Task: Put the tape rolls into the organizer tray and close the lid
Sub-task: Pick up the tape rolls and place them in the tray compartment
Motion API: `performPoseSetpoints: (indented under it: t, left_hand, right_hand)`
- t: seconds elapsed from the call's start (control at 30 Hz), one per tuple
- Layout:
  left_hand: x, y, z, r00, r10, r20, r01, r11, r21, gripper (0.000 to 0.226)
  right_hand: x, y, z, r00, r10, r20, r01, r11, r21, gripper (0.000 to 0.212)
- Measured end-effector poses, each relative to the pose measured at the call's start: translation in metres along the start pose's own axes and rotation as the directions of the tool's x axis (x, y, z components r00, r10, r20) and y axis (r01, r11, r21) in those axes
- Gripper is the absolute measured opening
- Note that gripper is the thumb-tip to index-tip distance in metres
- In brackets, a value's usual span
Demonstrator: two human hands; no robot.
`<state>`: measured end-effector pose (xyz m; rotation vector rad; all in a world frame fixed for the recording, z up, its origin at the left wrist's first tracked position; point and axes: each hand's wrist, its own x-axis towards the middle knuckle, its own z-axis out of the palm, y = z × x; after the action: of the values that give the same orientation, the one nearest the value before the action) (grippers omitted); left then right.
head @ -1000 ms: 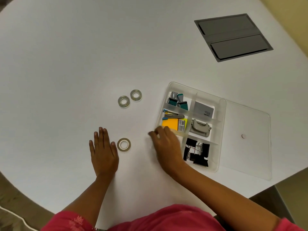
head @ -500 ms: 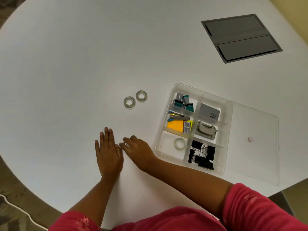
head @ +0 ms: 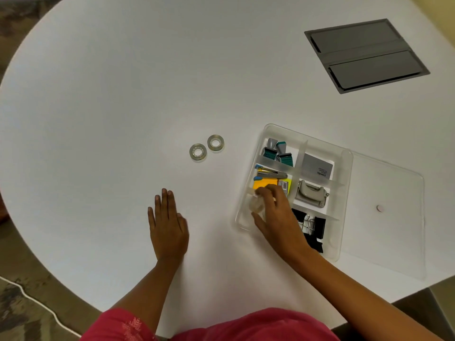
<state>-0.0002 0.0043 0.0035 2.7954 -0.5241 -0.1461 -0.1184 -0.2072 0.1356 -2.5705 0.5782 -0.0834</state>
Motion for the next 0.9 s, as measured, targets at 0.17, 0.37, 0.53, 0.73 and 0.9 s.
performPoseSetpoints:
  t: [0.17, 0.37, 0.53, 0.73, 0.9]
  left_hand:
    - [0.001, 0.001, 0.001, 1.0, -0.003, 0.0, 0.003, 1.0, -0.002, 0.059]
    - [0.002, 0.0, 0.002, 1.0, -0.01, 0.001, 0.01, 1.0, -0.006, 0.059]
    - [0.002, 0.0, 0.002, 1.0, -0.014, 0.0, 0.014, 1.0, -0.022, 0.06]
    - [0.001, 0.0, 0.001, 1.0, -0.016, -0.005, 0.016, 1.0, -0.023, 0.06]
    - [0.001, 0.002, -0.001, 1.0, -0.02, -0.006, 0.02, 1.0, -0.023, 0.06]
  right_hand:
    - [-0.002, 0.024, 0.006, 0.984, 0.003, 0.178, 0.02, 0.992, -0.125, 0.045]
    - [0.006, 0.025, 0.023, 0.978, -0.044, 0.204, 0.082, 0.98, -0.182, 0.044]
    - [0.011, 0.023, 0.025, 0.989, -0.063, 0.132, 0.084, 0.983, -0.166, 0.04]
    - [0.036, 0.0, 0.015, 0.988, -0.15, -0.031, 0.146, 0.984, -0.102, 0.037]
    - [0.093, -0.019, 0.021, 0.969, -0.237, 0.068, 0.246, 0.952, -0.181, 0.056]
